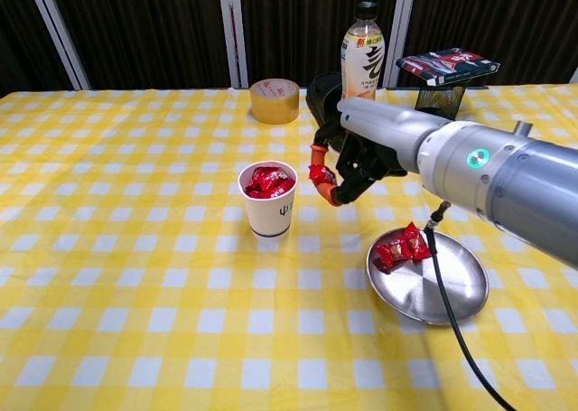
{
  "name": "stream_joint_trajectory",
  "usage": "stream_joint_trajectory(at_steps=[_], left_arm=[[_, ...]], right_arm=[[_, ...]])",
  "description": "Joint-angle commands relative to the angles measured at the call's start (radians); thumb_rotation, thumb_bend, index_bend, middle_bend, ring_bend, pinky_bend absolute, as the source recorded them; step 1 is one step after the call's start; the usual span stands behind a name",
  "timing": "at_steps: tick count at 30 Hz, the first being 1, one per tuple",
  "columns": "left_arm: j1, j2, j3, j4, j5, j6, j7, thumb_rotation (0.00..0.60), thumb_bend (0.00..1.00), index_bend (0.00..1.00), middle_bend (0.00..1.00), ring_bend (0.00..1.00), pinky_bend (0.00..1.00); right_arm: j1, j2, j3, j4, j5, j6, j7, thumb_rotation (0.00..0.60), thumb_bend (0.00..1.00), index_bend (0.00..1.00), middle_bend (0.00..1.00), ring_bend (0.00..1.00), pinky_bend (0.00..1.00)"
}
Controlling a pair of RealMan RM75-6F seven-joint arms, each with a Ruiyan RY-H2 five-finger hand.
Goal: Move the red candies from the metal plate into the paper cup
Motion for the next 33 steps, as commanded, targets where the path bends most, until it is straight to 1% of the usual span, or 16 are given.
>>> stream_joint_trajectory(at_steps=[1,3,5,13,15,17,22,23,28,33], left_arm=[[-0.002,0.002,-0.001,-0.001,-0.005,-0.007,-0.004,0.6,0.05,0.0,0.0,0.0,0.0],[-0.004,0.005,-0.002,-0.003,-0.007,-0.011,-0.008,0.6,0.05,0.0,0.0,0.0,0.0],[-0.004,0.009,-0.002,-0.007,-0.009,-0.015,-0.016,0.6,0.05,0.0,0.0,0.0,0.0],[-0.006,0.015,-0.002,-0.007,-0.009,-0.022,-0.032,0.6,0.05,0.0,0.0,0.0,0.0],[-0.007,0.017,-0.002,-0.007,-0.01,-0.024,-0.036,0.6,0.05,0.0,0.0,0.0,0.0],[-0.008,0.017,-0.003,-0.007,-0.011,-0.026,-0.038,0.6,0.05,0.0,0.0,0.0,0.0],[-0.008,0.018,-0.003,-0.008,-0.01,-0.025,-0.043,0.6,0.05,0.0,0.0,0.0,0.0],[-0.008,0.018,-0.002,-0.008,-0.01,-0.026,-0.043,0.6,0.05,0.0,0.0,0.0,0.0],[-0.006,0.017,-0.001,-0.009,-0.008,-0.022,-0.038,0.6,0.05,0.0,0.0,0.0,0.0],[-0.006,0.016,-0.002,-0.01,-0.011,-0.021,-0.033,0.6,0.05,0.0,0.0,0.0,0.0]], right_arm=[[0.029,-0.024,0.017,0.026,0.012,-0.013,-0.014,0.6,0.5,0.57,0.89,0.9,0.9],[0.054,-0.044,0.025,0.051,0.026,-0.022,-0.024,0.6,0.5,0.57,0.89,0.9,0.9],[0.088,-0.082,0.044,0.107,0.052,-0.041,-0.029,0.6,0.5,0.57,0.89,0.9,0.9],[0.133,-0.137,0.053,0.203,0.075,-0.053,-0.025,0.6,0.5,0.56,0.89,0.9,0.9],[0.141,-0.147,0.055,0.221,0.074,-0.054,-0.021,0.6,0.5,0.54,0.89,0.9,0.9],[0.147,-0.153,0.057,0.231,0.071,-0.054,-0.02,0.6,0.5,0.5,0.89,0.9,0.9],[0.154,-0.16,0.052,0.242,0.041,-0.039,-0.01,0.6,0.51,0.38,0.89,0.9,0.9],[0.154,-0.16,0.051,0.242,0.036,-0.035,-0.009,0.6,0.51,0.36,0.89,0.9,0.9],[0.15,-0.15,0.05,0.223,0.023,-0.018,-0.008,0.6,0.49,0.33,0.89,0.9,0.9],[0.138,-0.13,0.042,0.176,0.005,0.008,-0.011,0.6,0.49,0.32,0.89,0.9,0.9]])
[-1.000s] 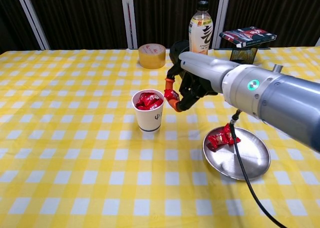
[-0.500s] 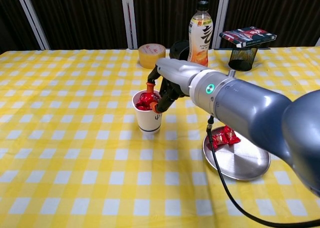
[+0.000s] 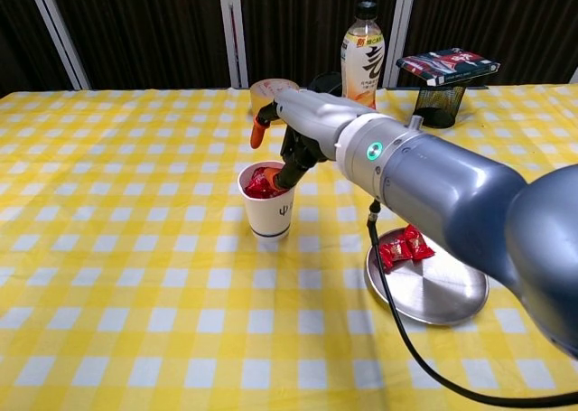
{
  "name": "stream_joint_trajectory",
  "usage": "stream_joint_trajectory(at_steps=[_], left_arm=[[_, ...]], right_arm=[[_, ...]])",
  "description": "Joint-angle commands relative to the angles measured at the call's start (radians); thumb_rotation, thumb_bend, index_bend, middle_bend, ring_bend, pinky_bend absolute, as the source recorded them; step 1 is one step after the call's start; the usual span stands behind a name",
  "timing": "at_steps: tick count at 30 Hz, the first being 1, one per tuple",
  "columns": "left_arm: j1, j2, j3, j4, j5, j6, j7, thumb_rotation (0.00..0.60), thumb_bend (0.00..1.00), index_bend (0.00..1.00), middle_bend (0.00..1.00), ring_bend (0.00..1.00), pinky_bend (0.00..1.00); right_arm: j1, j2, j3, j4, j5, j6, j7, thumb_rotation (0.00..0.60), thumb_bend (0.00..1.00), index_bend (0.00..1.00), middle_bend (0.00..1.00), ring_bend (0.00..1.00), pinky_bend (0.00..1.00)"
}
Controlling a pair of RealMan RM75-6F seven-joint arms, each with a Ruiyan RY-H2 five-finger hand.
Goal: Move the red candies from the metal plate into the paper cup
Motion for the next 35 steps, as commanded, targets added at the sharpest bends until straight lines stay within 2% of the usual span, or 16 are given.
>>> stream_joint_trajectory(at_steps=[1,8,14,17,19,22,25,28,35], left_arm=[[0.0,-0.001,0.0,0.0,0.0,0.001,0.002,0.6,0.05,0.0,0.0,0.0,0.0],[0.003,-0.004,0.002,0.003,0.008,0.009,0.005,0.6,0.05,0.0,0.0,0.0,0.0],[0.007,-0.01,0.004,0.012,0.024,0.028,0.013,0.6,0.05,0.0,0.0,0.0,0.0],[0.01,-0.017,0.004,0.019,0.036,0.043,0.018,0.6,0.05,0.0,0.0,0.0,0.0],[0.012,-0.021,0.006,0.022,0.047,0.054,0.022,0.6,0.05,0.0,0.0,0.0,0.0],[0.018,-0.028,0.01,0.027,0.074,0.08,0.029,0.6,0.05,0.0,0.0,0.0,0.0],[0.026,-0.037,0.015,0.037,0.104,0.111,0.042,0.6,0.05,0.0,0.0,0.0,0.0],[0.032,-0.045,0.02,0.047,0.123,0.131,0.056,0.6,0.05,0.0,0.0,0.0,0.0],[0.055,-0.055,0.035,0.073,0.149,0.172,0.085,0.6,0.05,0.0,0.0,0.0,0.0]], right_arm=[[-0.011,0.016,-0.007,-0.034,-0.015,0.019,-0.001,0.6,0.49,0.32,0.89,0.9,0.9],[-0.079,0.101,-0.064,-0.167,-0.088,0.09,0.012,0.6,0.49,0.31,0.89,0.9,0.89],[-0.204,0.254,-0.165,-0.282,-0.187,0.169,0.07,0.6,0.49,0.31,0.85,0.82,0.77],[-0.278,0.353,-0.243,-0.319,-0.263,0.195,0.124,0.6,0.49,0.31,0.75,0.73,0.68],[-0.326,0.415,-0.301,-0.318,-0.319,0.215,0.152,0.6,0.49,0.29,0.65,0.63,0.57],[-0.399,0.498,-0.389,-0.306,-0.403,0.244,0.206,0.6,0.48,0.11,0.38,0.31,0.31],[-0.465,0.573,-0.466,-0.292,-0.457,0.258,0.255,0.6,0.44,0.0,0.14,0.04,0.09],[-0.514,0.632,-0.511,-0.286,-0.487,0.269,0.3,0.6,0.41,0.0,0.01,0.0,0.0],[-0.62,0.722,-0.557,-0.25,-0.588,0.347,0.393,0.6,0.39,0.0,0.0,0.0,0.0]])
